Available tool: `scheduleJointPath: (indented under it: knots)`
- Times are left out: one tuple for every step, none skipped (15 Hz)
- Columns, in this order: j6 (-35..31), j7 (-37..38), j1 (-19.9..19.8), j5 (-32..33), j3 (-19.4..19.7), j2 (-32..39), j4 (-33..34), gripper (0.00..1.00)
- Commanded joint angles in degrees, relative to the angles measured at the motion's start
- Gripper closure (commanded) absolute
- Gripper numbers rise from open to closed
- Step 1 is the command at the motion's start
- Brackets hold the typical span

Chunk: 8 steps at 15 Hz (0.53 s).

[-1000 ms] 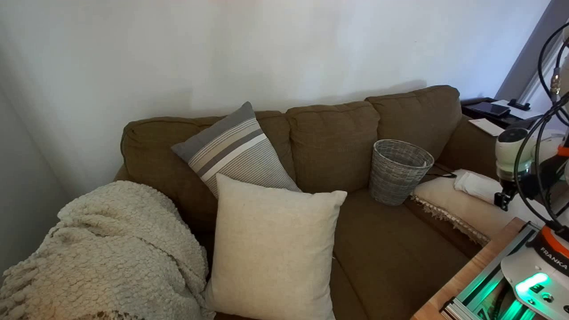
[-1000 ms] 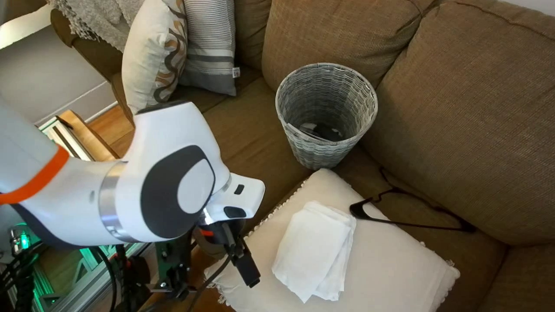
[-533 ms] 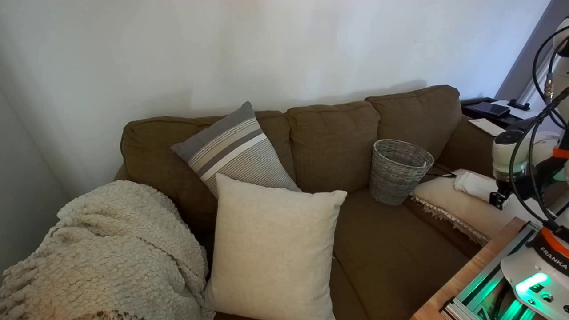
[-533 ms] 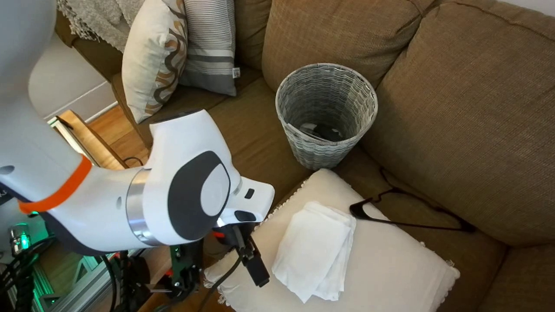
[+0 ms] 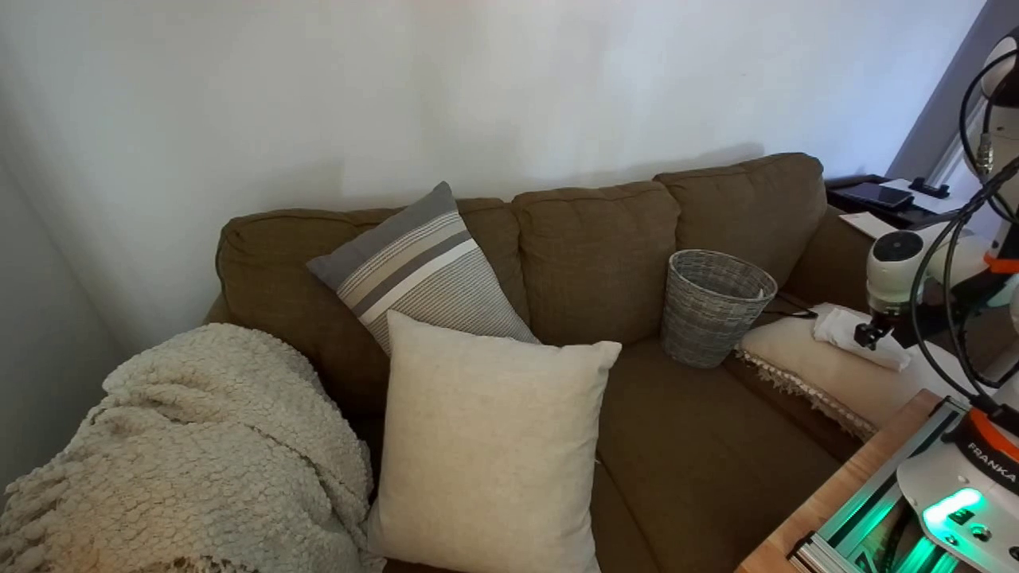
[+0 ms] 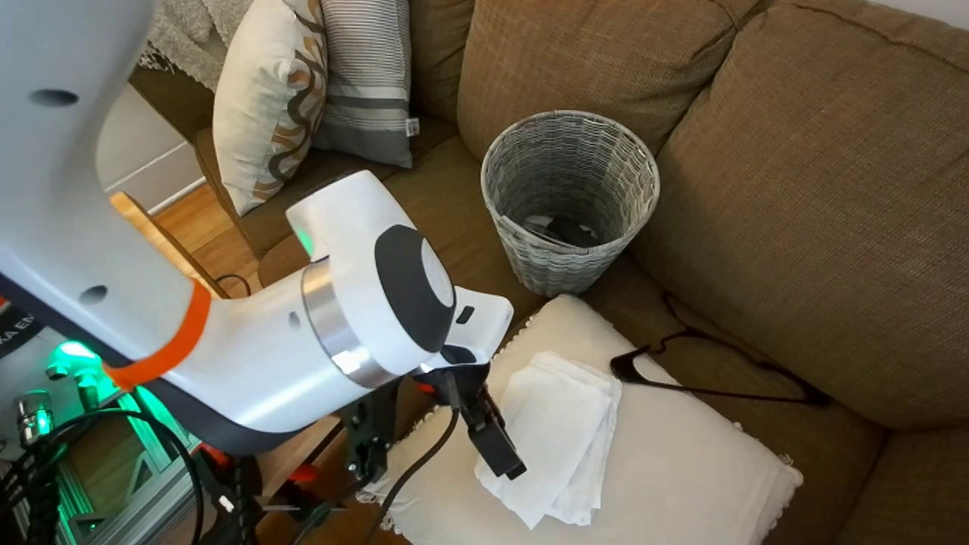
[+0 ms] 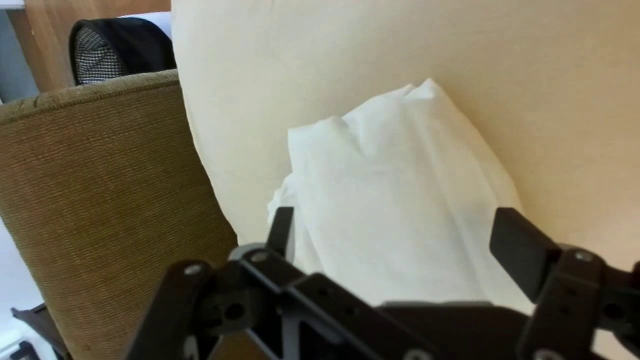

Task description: Put the white towel in the basket

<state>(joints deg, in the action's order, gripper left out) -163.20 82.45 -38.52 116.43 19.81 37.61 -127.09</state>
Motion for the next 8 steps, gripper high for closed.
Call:
scheduleJointPath:
  knots:
    - [2.4, 6.1, -1.8, 3.1, -1.8, 4.9, 2.7, 0.0]
    - [2.3, 6.9, -2.2, 3.6, -2.3, 6.3, 3.5, 0.0]
    - [0.6, 6.8, -2.9, 3.9, -2.5, 7.2, 4.1, 0.0]
    - [-2.8, 6.0, -3.9, 4.2, -2.9, 7.5, 4.4, 0.0]
    - [-4.6, 6.3, -4.6, 5.7, -3.6, 7.4, 4.6, 0.0]
    - [-7.3, 6.5, -5.4, 7.4, -4.3, 6.1, 4.2, 0.0]
    - [-8.9, 7.0, -6.2, 9.8, -5.3, 5.5, 4.5, 0.0]
    - [-10.4, 6.6, -7.1, 11.6, -6.0, 5.8, 5.4, 0.0]
